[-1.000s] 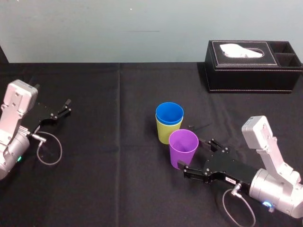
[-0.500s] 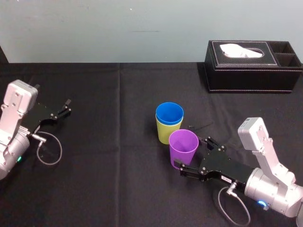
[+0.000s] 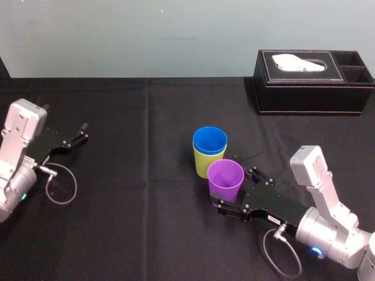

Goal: Stack the three plastic cups sequentially using one hand.

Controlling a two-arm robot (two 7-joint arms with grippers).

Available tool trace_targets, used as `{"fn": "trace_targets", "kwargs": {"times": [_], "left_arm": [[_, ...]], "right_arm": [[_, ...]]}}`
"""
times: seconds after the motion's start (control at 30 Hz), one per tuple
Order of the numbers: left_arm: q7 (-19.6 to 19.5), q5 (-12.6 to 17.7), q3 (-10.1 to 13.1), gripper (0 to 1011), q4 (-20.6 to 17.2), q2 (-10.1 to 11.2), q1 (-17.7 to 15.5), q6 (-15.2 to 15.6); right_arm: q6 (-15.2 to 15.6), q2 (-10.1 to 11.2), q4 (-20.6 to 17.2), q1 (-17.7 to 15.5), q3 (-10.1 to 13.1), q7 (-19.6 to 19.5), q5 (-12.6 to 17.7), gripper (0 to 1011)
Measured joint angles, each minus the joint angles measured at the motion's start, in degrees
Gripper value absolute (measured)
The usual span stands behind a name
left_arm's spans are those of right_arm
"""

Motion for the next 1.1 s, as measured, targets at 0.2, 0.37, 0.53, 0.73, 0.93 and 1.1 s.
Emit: {"fn": "trace_targets", "kwargs": {"times": [0.2, 0.37, 0.53, 0.73, 0.93, 1.1], "left_arm": [[0.00, 0.00, 0.00, 1011, 0.00, 0.00, 0.00, 0.00], [0.00, 0.00, 0.00, 1011, 0.00, 0.00, 0.00, 0.00], [-0.01, 0.00, 0.00, 1011, 0.00, 0.00, -0.01, 0.00], [0.00, 0.00, 0.00, 1012, 0.00, 0.00, 0.00, 0.00], [0.00, 0.00, 0.00, 1011, 0.00, 0.00, 0.00, 0.00], [0.00, 0.00, 0.00, 1011, 0.00, 0.00, 0.00, 0.00]], "right_arm": [[-0.44, -0.67, 0.39, -0.05, 0.41, -0.51, -0.43, 1003], [-0.97, -1.25, 0.59, -0.18, 0.63, -1.00, -1.07, 1003], [-1.90, -1.79, 0.95, -0.21, 0.73, -1.02, -1.49, 1003], [-2.37, -2.24, 1.33, -0.16, 0.84, -0.83, -1.76, 1003], [-2.37, -2.28, 1.40, -0.10, 0.84, -0.74, -1.82, 1003], [-2.37, -2.26, 1.37, -0.11, 0.85, -0.71, -1.80, 1003]]}}
